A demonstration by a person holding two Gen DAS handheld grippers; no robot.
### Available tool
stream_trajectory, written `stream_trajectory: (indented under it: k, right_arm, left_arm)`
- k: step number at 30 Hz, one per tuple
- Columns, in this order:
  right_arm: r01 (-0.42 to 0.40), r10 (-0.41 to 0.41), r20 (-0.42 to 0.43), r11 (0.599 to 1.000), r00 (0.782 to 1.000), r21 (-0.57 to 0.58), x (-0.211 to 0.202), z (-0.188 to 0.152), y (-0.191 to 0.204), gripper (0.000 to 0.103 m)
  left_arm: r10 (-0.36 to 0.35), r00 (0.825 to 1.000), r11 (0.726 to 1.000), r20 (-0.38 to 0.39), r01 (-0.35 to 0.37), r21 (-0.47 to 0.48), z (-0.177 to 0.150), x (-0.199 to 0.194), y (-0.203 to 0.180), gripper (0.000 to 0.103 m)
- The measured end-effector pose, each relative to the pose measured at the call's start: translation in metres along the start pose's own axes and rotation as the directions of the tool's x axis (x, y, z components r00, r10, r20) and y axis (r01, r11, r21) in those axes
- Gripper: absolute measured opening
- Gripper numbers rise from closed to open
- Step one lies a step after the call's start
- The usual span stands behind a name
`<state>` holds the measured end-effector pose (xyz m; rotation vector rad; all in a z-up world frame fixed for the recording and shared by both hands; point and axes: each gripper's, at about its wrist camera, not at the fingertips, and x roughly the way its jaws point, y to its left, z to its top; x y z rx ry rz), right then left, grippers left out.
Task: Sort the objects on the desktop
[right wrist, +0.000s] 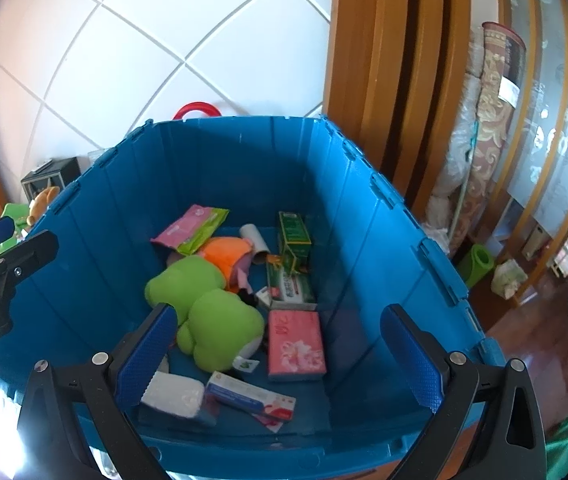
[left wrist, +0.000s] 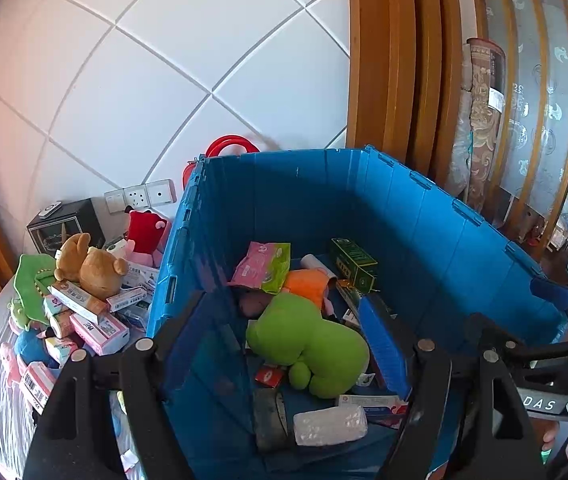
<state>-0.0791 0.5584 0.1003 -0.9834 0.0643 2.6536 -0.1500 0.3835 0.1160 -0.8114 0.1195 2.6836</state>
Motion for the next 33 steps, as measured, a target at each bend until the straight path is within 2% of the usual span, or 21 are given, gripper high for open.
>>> stream_trajectory:
  k: [33]
  right_arm:
    - [0.011,-0.01,-0.014,1.0,1.0,0.023,0.004,-0.002,-0.016,0.103]
  left_arm:
    - [0.002,1.0,1.0,-0.02,-0.001,0.007,-0.004,0.0,-0.006,0.076]
